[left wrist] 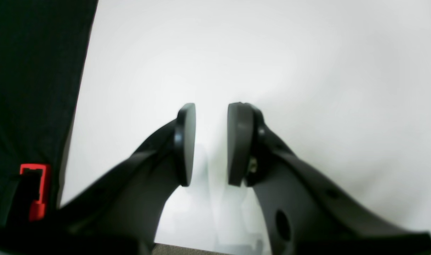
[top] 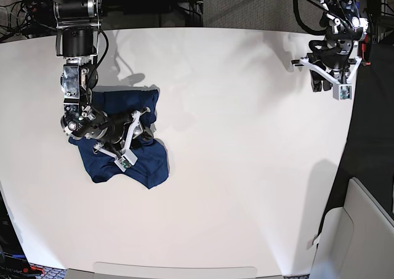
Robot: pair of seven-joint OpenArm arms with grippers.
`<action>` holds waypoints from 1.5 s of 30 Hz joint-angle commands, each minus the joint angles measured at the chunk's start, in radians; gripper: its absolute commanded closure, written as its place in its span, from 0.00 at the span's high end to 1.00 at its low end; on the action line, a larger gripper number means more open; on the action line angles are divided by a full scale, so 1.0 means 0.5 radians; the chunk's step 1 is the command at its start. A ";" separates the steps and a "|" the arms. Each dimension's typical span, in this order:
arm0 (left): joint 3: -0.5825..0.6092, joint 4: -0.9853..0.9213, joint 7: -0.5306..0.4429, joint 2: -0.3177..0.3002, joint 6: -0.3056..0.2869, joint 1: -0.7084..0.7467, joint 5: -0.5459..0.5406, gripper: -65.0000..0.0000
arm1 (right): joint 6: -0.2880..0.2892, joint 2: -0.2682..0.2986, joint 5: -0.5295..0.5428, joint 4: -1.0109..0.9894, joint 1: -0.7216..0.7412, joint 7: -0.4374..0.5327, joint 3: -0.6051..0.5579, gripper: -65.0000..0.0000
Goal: Fold the T-shirt properly
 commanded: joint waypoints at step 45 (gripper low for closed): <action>-0.399 0.061 -0.106 -0.055 0.000 1.004 -0.523 0.04 | -0.034 0.330 1.320 1.545 -2.012 -0.443 0.646 0.11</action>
